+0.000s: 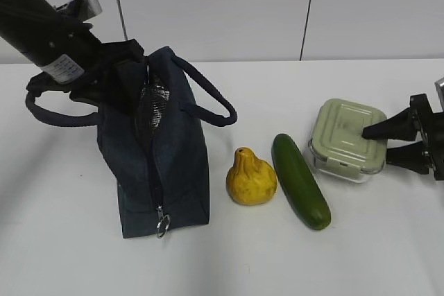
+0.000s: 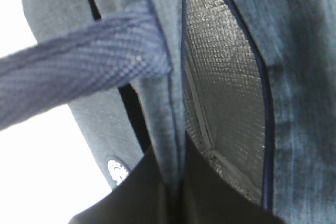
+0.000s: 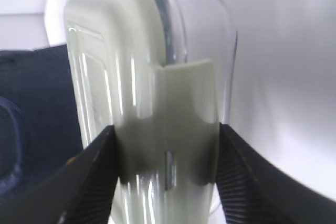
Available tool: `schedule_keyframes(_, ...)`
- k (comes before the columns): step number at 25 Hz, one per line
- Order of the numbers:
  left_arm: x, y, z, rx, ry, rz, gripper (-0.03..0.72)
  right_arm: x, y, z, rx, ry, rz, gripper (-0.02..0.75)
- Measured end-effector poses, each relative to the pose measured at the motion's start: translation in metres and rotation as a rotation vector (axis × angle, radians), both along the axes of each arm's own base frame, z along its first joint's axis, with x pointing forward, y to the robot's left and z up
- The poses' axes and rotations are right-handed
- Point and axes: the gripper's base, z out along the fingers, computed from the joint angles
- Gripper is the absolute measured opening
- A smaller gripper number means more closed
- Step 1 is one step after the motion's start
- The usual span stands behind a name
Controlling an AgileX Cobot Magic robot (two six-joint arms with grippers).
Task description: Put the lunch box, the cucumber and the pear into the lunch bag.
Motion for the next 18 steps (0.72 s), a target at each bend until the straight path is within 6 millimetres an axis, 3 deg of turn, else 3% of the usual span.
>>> schedule_keyframes(4,0.0,-0.003,0.001,-0.033,0.006,0.004,0.001,0.015,-0.005,0.013,0.01,-0.059,-0.039,0.399)
schedule_keyframes(7,-0.001,-0.008,0.004,-0.092,-0.001,-0.033,0.001,0.021,0.003,0.032,0.013,-0.102,-0.052,0.399)
schedule_keyframes(12,-0.002,-0.017,0.01,-0.202,-0.029,-0.087,0.0,0.027,0.038,0.088,0.03,-0.204,-0.003,0.399)
schedule_keyframes(18,-0.001,-0.02,0.013,-0.245,-0.05,-0.101,0.0,0.03,0.091,0.173,0.065,-0.369,0.126,0.399)
